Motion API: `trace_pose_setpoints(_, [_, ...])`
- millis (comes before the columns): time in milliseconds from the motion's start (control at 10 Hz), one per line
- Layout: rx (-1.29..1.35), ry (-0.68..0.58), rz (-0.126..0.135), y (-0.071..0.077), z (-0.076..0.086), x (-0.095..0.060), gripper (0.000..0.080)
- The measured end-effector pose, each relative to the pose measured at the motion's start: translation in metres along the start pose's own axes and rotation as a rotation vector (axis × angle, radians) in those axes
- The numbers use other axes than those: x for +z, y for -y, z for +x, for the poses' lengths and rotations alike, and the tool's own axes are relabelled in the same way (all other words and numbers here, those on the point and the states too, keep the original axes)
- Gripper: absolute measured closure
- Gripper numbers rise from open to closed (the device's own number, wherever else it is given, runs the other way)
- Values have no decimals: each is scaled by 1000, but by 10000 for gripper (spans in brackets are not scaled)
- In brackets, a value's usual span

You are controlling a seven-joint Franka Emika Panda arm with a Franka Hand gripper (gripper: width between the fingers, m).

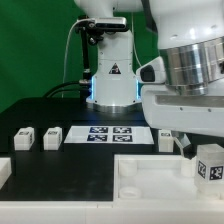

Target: Assemble one leg

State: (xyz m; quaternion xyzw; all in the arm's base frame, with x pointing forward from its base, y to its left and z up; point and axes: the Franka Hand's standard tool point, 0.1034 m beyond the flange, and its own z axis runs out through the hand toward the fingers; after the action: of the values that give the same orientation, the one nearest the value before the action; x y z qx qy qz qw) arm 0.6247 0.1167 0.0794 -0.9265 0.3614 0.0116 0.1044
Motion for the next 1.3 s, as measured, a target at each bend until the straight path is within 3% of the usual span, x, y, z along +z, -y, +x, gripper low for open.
trace_pose_setpoints(200, [-183, -2, -3, -3, 3, 1, 152])
trace_pose_setpoints(300, [-346, -9, -19, -3, 3, 1, 150])
trace_pose_setpoints(500, [-718, -38, -88, 2, 0, 0, 150])
trace_pose_setpoints(600, [-813, -38, -100, 4, -2, 0, 150])
trace_pose_setpoints(700, [-839, -35, -101, 2, -1, 1, 150])
trace_pose_setpoints(900, [-796, -36, -99, 2, -1, 1, 410])
trace_pose_setpoints(1000, [-732, -39, -98, 1, 0, 2, 410])
trace_pose_setpoints(1100, [-593, -44, -93, 0, 1, 2, 500])
trace_pose_setpoints(1300, [-359, -52, -75, -1, 2, 2, 500])
